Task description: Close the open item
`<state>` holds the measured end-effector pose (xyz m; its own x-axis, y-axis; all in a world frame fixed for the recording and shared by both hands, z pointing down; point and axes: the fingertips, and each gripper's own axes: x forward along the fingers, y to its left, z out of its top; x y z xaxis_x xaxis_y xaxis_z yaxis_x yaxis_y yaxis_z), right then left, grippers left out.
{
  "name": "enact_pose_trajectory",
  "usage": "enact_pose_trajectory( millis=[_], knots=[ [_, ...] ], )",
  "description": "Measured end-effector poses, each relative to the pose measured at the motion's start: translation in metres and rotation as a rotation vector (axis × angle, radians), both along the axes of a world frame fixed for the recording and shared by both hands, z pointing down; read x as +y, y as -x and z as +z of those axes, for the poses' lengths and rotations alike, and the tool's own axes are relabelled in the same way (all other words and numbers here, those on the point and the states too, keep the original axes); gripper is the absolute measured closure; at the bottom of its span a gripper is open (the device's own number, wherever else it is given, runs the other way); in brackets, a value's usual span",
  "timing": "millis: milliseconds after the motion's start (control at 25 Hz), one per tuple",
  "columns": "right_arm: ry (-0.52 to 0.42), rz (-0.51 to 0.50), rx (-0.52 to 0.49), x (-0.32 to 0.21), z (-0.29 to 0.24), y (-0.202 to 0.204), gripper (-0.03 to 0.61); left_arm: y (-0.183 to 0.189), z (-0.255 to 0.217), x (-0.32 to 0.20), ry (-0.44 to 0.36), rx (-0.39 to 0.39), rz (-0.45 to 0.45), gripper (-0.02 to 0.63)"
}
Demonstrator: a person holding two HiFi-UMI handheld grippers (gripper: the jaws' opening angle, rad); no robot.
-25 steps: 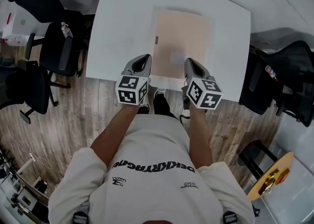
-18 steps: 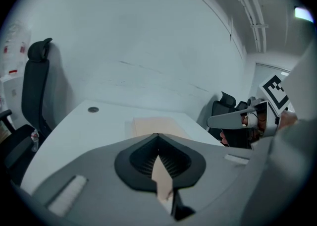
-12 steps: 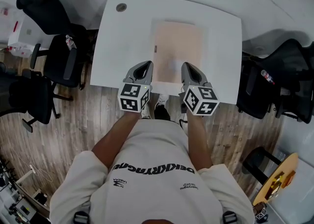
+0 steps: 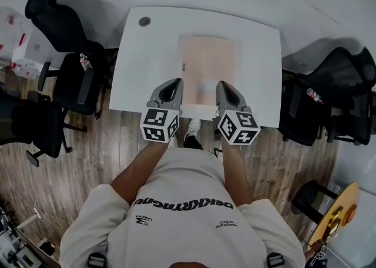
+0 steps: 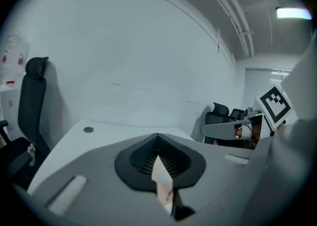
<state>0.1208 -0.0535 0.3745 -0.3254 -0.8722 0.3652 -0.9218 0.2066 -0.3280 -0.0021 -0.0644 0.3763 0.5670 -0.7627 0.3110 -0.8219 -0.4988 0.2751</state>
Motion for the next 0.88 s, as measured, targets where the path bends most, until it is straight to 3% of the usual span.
enact_pose_trajectory(
  millis=[880],
  knots=[
    [-0.162,0.002,0.033,0.017,-0.054,0.008,0.583,-0.003,-0.065,0.017,-0.187,-0.001,0.021,0.614]
  ],
)
